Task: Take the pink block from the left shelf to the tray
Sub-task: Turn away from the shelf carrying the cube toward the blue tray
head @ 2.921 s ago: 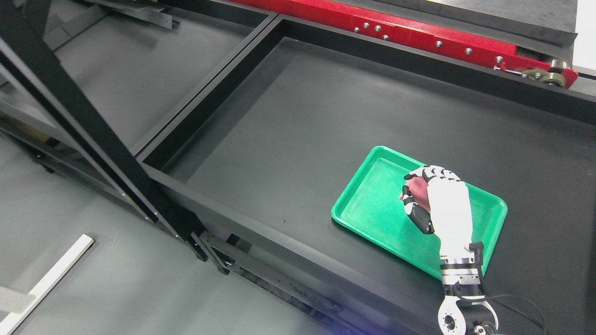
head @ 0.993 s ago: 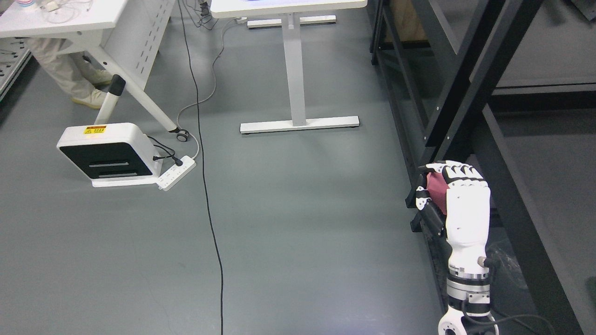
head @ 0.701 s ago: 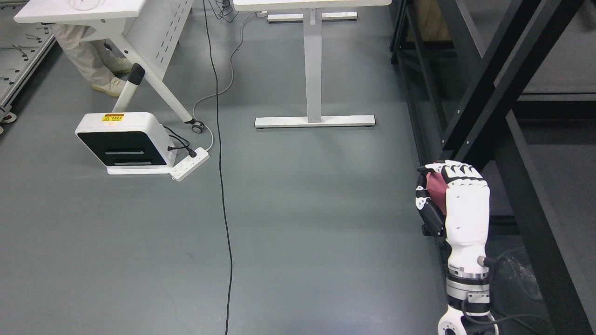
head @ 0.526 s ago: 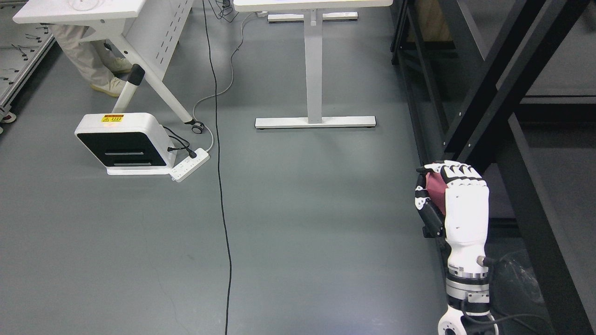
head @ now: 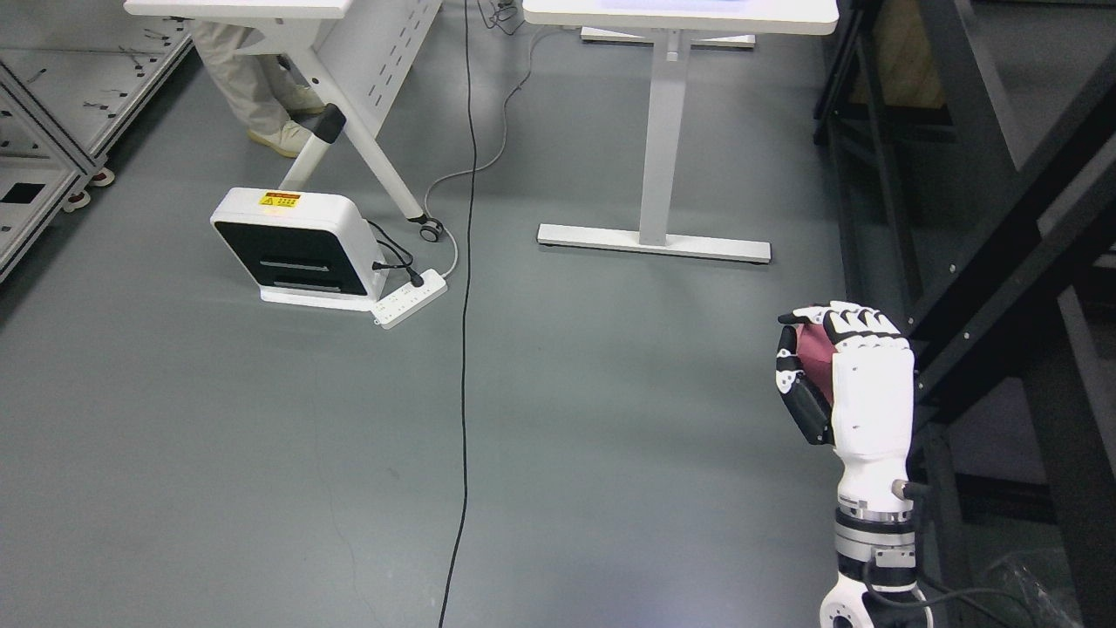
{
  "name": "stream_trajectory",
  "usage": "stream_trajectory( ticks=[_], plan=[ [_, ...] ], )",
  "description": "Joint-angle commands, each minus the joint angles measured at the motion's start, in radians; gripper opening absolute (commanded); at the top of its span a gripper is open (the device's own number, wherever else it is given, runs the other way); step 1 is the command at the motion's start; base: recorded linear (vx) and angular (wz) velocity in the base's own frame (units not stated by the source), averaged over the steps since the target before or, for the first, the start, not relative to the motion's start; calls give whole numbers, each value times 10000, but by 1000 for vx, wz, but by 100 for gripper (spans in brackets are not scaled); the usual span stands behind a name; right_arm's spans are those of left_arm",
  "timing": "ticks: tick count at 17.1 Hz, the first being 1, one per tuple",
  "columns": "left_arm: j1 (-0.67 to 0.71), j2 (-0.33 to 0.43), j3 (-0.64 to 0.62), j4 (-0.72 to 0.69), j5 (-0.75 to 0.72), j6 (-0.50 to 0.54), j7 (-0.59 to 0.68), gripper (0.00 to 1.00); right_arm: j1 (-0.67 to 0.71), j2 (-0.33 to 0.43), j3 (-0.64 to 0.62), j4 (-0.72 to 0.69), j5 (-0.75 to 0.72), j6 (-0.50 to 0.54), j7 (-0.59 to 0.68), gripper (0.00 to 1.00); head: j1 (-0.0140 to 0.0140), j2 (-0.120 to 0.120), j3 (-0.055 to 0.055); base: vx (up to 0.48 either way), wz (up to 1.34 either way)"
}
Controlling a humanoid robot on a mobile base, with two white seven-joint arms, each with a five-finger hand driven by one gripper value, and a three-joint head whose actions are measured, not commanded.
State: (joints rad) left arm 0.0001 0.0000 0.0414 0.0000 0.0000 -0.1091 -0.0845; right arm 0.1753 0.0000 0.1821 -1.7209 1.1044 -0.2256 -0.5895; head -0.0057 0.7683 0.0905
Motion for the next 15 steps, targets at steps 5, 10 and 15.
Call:
stream_trajectory(
  ticks=[5,10,15],
  plan=[
    [-231,175,0,-175,-15,1,1,100,-4,-175,4,-2,0,2,4,2,0,0,0,209,213],
    [-231,175,0,-175,-15,1,1,100,-4,-175,4,-2,0,2,20,2,0,0,0,297,21],
    [-231,175,0,-175,-15,1,1,100,-20,-175,4,-2,0,2,35,2,0,0,0,325,-40]
  ],
)
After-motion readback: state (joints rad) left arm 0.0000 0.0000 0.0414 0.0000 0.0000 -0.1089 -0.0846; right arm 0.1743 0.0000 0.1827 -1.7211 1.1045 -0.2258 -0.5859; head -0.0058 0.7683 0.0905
